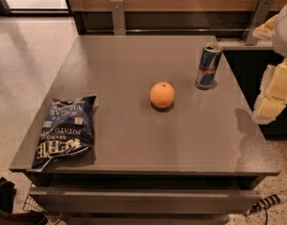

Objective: Move redbull can near blue chip bag

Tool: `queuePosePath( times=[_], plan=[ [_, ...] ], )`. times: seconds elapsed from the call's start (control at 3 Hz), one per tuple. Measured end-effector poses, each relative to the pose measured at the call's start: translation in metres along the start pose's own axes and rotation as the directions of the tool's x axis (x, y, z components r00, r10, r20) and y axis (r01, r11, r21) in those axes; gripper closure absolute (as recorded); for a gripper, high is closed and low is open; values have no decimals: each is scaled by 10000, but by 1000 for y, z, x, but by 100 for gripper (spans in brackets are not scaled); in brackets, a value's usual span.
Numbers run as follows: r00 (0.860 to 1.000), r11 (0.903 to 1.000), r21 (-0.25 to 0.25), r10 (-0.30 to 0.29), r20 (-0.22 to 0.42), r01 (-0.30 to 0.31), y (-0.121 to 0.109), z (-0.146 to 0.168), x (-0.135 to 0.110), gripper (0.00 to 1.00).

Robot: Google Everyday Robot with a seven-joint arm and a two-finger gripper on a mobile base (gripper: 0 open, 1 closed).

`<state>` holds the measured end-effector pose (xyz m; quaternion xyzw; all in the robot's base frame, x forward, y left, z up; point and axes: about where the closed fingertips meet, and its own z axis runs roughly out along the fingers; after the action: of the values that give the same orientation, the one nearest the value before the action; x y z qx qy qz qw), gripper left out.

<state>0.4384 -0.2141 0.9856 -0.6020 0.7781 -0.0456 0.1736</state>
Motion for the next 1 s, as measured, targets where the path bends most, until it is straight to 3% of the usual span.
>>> queuePosePath(
  times=[0.33,0.67,1.0],
  plan=[
    [10000,10000,2,0,1,0,0,0,0,0],
    [9985,9995,242,172,527,-185,-9,6,-1,0],
    [9845,9959,729,398,1710,-530,-31,22,-6,0]
  ],
)
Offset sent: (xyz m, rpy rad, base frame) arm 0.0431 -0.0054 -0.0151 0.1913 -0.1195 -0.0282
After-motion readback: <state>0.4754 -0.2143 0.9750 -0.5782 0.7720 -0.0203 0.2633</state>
